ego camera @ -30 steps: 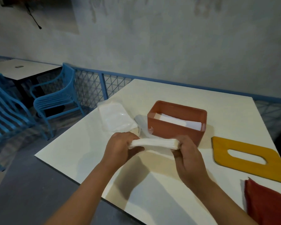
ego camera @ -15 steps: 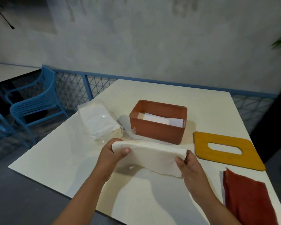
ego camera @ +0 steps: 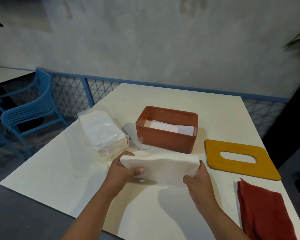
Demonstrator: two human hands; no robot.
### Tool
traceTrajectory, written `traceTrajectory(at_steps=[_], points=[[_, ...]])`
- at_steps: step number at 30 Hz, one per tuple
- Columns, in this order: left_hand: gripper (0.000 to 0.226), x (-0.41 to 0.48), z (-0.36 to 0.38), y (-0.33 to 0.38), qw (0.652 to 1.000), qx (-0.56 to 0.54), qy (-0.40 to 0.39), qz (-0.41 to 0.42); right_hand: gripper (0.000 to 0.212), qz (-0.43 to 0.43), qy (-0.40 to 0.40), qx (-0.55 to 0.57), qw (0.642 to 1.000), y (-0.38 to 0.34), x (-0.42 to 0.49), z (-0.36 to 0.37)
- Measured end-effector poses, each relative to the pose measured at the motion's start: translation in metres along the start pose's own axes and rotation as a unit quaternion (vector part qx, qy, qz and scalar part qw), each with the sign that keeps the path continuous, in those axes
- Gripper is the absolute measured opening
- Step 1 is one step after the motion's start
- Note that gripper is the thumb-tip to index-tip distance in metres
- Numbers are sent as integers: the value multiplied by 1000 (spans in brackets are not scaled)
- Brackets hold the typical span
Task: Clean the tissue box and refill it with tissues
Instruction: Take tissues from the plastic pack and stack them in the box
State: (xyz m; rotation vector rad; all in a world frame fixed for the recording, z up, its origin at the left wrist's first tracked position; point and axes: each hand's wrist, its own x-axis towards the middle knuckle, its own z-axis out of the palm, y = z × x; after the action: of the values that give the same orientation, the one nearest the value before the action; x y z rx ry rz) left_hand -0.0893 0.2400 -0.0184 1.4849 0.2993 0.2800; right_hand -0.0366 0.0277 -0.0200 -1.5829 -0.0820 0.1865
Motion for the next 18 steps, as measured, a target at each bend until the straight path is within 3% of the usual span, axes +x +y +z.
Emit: traceTrajectory(at_steps=[2, 12, 18], points=[[37, 2, -1, 0, 1000, 4, 7, 11, 57, -7, 12, 2, 1000, -1, 1, 3], [58, 2, -8, -5, 1000, 5, -16, -11, 56, 5, 8, 16, 1000, -1, -1, 0], [55, 4, -7, -4, 1000, 4, 3, -7, 54, 3, 13, 16, 1000, -7, 2, 2]])
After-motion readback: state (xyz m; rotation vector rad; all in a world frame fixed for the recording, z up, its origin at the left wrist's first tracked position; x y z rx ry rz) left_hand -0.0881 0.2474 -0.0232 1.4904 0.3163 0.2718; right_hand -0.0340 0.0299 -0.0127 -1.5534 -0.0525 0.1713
